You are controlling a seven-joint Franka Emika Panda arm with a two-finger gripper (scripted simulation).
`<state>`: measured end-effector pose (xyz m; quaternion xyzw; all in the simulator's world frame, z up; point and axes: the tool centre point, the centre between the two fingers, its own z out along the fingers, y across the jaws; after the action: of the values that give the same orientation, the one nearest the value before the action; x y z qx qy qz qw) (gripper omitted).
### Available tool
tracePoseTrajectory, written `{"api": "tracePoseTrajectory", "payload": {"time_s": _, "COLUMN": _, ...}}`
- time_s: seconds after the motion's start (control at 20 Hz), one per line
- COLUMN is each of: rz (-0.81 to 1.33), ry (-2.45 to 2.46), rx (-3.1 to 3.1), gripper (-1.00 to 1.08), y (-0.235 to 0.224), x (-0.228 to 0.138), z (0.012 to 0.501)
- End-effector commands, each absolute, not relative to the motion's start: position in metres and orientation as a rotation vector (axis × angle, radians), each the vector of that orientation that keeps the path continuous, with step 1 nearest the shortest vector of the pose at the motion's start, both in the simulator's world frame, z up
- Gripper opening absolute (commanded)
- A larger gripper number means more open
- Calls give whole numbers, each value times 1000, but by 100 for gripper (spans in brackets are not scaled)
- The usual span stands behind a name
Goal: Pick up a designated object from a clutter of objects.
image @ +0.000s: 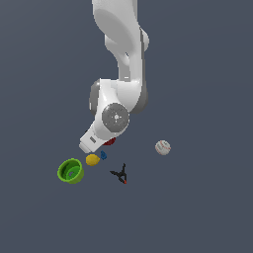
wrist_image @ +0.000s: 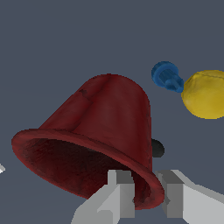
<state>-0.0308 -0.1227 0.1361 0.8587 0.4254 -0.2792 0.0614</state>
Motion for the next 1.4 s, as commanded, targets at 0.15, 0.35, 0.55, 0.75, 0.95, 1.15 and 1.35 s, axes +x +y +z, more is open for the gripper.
{"api": "tracePoseTrajectory", "payload": {"time_s": 0.15, "rz": -841, "ry": 1287, "rx": 2595, "gripper": -100, "y": -92, "x": -46, "z": 187}}
{"api": "tracePoseTrajectory", "payload": {"time_s": 0.35, "rz": -842, "ry": 1288, "rx": 2595, "gripper": -100, "y": -66, "x": -59, "z": 229}}
{"api": "tracePoseTrajectory", "payload": {"time_s": 0.55, "rz": -842, "ry": 1289, "rx": 2594, "gripper": -100, "y": -40, "x": -71, "z": 270}}
{"api": "tracePoseTrajectory", "payload": {"time_s": 0.75, "rz": -842, "ry": 1290, "rx": 2594, "gripper": -100, "y": -16, "x": -83, "z": 311}}
{"api": "tracePoseTrajectory", "payload": {"time_s": 0.95, "rz": -842, "ry": 1290, "rx": 2594, "gripper": -100, "y": 7, "x": -93, "z": 347}}
{"api": "tracePoseTrajectory", "payload": {"time_s": 1.15, "rz": -842, "ry": 1290, "rx": 2595, "gripper": -100, "y": 25, "x": -100, "z": 376}}
{"api": "tracePoseTrajectory", "payload": {"time_s": 1.35, "rz": -842, "ry": 1288, "rx": 2596, "gripper": -100, "y": 37, "x": -104, "z": 397}}
